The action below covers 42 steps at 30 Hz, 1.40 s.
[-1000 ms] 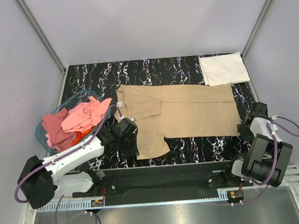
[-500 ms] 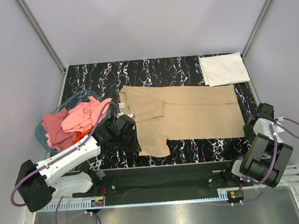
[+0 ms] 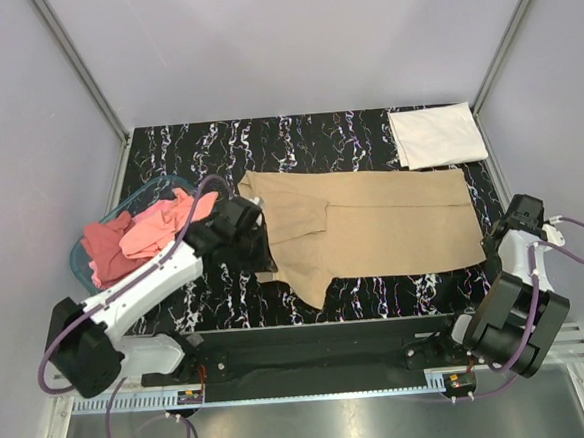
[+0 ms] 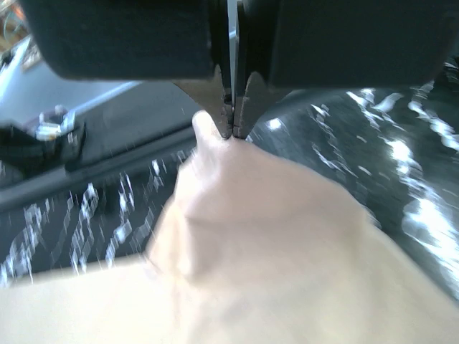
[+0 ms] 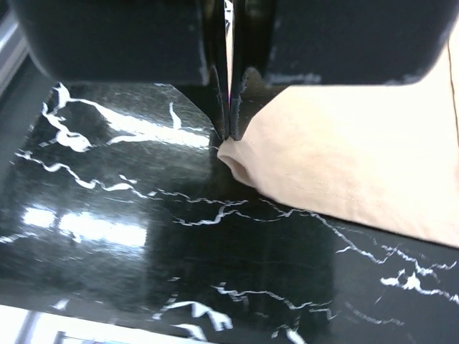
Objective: Fold and stack the t-shirts
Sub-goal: Fold the tshirt
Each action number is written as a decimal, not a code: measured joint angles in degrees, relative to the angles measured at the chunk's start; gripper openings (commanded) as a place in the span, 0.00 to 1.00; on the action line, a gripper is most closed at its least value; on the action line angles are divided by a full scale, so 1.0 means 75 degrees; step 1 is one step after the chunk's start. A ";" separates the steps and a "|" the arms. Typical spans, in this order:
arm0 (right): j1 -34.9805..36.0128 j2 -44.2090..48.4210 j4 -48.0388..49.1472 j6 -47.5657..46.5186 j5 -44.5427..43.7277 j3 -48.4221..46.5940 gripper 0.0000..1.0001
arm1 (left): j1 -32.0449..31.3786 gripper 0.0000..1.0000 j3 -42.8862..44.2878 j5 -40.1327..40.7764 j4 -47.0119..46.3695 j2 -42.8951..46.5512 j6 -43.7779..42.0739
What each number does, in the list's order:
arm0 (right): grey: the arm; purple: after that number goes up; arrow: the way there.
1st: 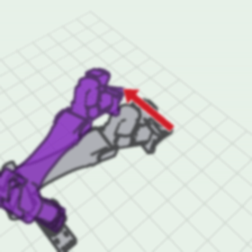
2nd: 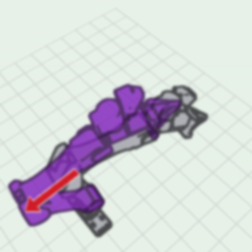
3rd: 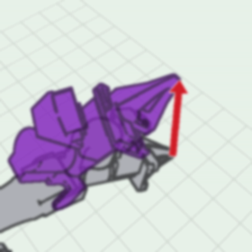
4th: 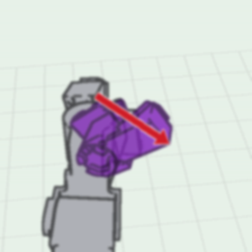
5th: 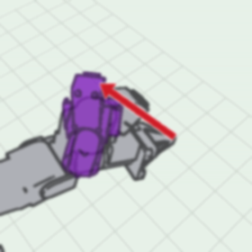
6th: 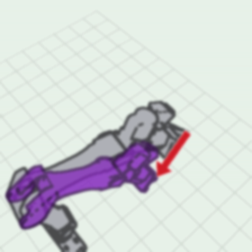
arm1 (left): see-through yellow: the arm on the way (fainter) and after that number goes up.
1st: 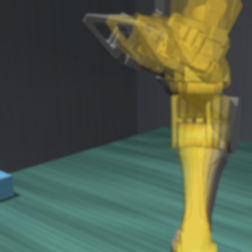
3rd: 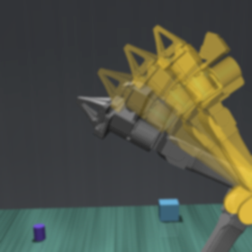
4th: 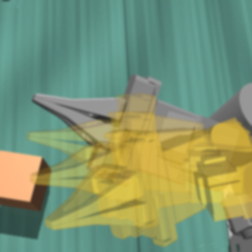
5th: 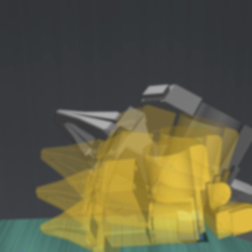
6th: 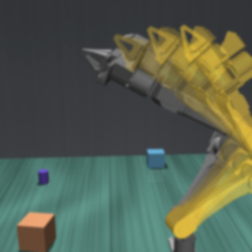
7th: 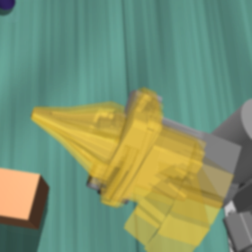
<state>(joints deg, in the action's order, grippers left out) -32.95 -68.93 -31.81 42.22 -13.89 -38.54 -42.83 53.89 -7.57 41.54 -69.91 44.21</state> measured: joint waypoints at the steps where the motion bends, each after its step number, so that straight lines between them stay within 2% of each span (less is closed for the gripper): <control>1: 0.0003 -0.0093 0.0047 -0.0082 0.0085 -0.0038 0.00 | 0.0271 0.00 0.0166 -0.0023 0.0041 -0.0210 -0.0169; 8: 0.0504 -0.0842 0.0265 -0.0396 0.0242 -0.0729 0.00 | 0.1684 0.00 0.2031 -0.0300 0.0391 -0.1763 -0.1215; 18: 0.0886 -0.2366 0.0449 -0.0455 0.0143 -0.1891 0.00 | 0.2841 0.00 0.4334 -0.0740 0.0924 -0.3552 -0.2014; 30: 0.1128 -0.3264 0.0915 -0.0571 0.0408 -0.2617 0.00 | 0.3220 0.00 0.6621 -0.1198 0.1737 -0.5820 -0.2541; 36: 0.1128 -0.3960 0.1023 -0.0600 0.0548 -0.2824 0.00 | 0.3491 0.00 0.7023 -0.1218 0.2020 -0.6423 -0.2655; 42: 0.1128 -0.4051 0.1058 -0.0603 0.0545 -0.2897 0.00 | 0.3640 0.00 0.7289 -0.1218 0.2177 -0.6691 -0.2693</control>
<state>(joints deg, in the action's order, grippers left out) -24.49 -99.31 -23.88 37.69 -9.80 -60.27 -15.53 108.55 -16.71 57.87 -120.09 24.01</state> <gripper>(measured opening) 0.010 0.012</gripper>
